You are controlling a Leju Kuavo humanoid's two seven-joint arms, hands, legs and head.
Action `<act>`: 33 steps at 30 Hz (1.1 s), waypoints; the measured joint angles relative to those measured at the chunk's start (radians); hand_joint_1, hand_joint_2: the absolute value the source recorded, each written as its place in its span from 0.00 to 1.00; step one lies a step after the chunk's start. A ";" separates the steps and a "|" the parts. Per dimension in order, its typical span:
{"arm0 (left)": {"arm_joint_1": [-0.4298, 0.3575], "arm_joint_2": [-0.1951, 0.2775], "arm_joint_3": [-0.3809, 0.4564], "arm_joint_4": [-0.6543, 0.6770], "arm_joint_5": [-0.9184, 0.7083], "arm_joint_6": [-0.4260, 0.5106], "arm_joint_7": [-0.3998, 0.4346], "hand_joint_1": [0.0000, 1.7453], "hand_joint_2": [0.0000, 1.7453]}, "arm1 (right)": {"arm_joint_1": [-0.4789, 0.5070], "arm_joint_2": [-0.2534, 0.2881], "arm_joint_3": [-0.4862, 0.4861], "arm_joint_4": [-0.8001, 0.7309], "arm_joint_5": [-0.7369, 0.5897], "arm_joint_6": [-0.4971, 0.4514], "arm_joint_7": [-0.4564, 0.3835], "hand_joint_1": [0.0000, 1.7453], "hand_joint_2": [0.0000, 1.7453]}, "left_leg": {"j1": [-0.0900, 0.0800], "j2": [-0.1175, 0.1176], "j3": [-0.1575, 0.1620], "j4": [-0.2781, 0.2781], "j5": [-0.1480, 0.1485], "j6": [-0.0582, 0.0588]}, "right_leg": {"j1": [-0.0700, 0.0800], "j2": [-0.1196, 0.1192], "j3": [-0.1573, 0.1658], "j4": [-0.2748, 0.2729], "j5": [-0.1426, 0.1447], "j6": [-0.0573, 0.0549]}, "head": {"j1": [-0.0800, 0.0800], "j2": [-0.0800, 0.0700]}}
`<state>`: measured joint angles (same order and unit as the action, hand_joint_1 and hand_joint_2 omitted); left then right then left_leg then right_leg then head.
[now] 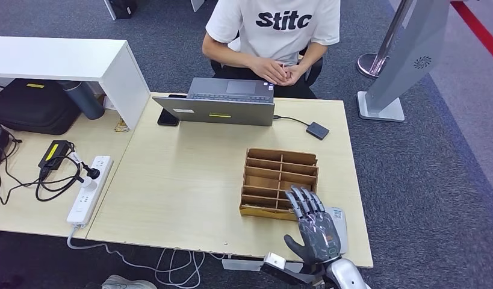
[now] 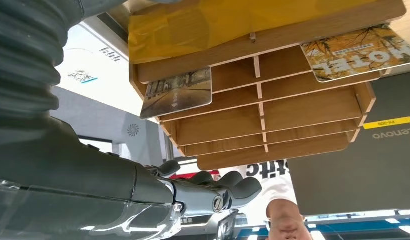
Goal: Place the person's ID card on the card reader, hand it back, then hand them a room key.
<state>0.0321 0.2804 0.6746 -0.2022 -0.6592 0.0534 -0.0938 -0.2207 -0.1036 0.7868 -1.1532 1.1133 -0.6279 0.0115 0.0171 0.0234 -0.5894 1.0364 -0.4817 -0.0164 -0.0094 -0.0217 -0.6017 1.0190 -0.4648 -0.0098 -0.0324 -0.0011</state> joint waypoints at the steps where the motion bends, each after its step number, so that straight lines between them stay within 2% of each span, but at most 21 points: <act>1: 0.000 0.000 0.001 0.000 -0.002 0.000 0.000 0.00 1.00 | -0.001 0.002 -0.001 0.004 0.002 -0.002 0.002 0.00 1.00 | 0.000 0.000 0.000 0.000 0.000 0.000 | 0.000 0.000 0.000 0.000 0.000 0.000 | 0.000 0.000; 13: 0.000 0.000 0.013 0.000 -0.016 0.000 0.000 0.00 1.00 | -0.003 0.017 -0.025 0.014 0.044 -0.038 0.023 0.00 1.00 | 0.000 0.000 0.000 0.000 0.000 0.000 | 0.000 0.000 0.000 0.000 0.000 0.000 | 0.000 0.000; 27: 0.000 0.000 0.016 0.000 -0.041 0.000 -0.002 0.00 1.00 | -0.008 0.037 -0.045 0.053 0.083 -0.030 0.051 0.00 1.00 | 0.000 0.000 0.000 0.000 0.000 0.000 | 0.000 0.000 0.000 0.000 0.000 0.000 | 0.000 0.000; 29: 0.000 0.000 0.016 0.000 -0.042 0.000 -0.002 0.00 1.00 | -0.011 0.042 -0.045 0.066 0.083 -0.028 0.054 0.19 1.00 | 0.000 0.000 0.000 0.000 0.000 0.000 | 0.000 0.000 0.000 0.000 0.000 0.000 | 0.000 0.000; 31: 0.000 0.000 0.017 0.000 -0.043 0.000 -0.002 0.00 1.00 | -0.016 0.046 -0.045 0.077 0.083 -0.025 0.058 0.55 1.00 | 0.000 0.000 0.000 0.000 0.000 0.000 | 0.000 0.000 0.000 0.000 0.000 0.000 | 0.000 0.000; 33: 0.000 0.000 0.017 0.000 -0.043 0.000 -0.002 0.00 1.00 | -0.020 0.049 -0.045 0.088 0.082 -0.021 0.061 0.74 1.00 | 0.000 0.000 0.000 0.000 0.000 0.000 | 0.000 0.000 0.000 0.000 0.000 0.000 | 0.000 0.000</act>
<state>0.0324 0.2804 0.6913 -0.2022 -0.7027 0.0534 -0.0958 -0.2408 -0.0542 0.7416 -1.0649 1.1956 -0.6490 0.0720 0.0171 0.0233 -0.5894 1.0364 -0.4817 -0.0164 -0.0094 -0.0218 -0.6017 1.0192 -0.4647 -0.0098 -0.0324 -0.0011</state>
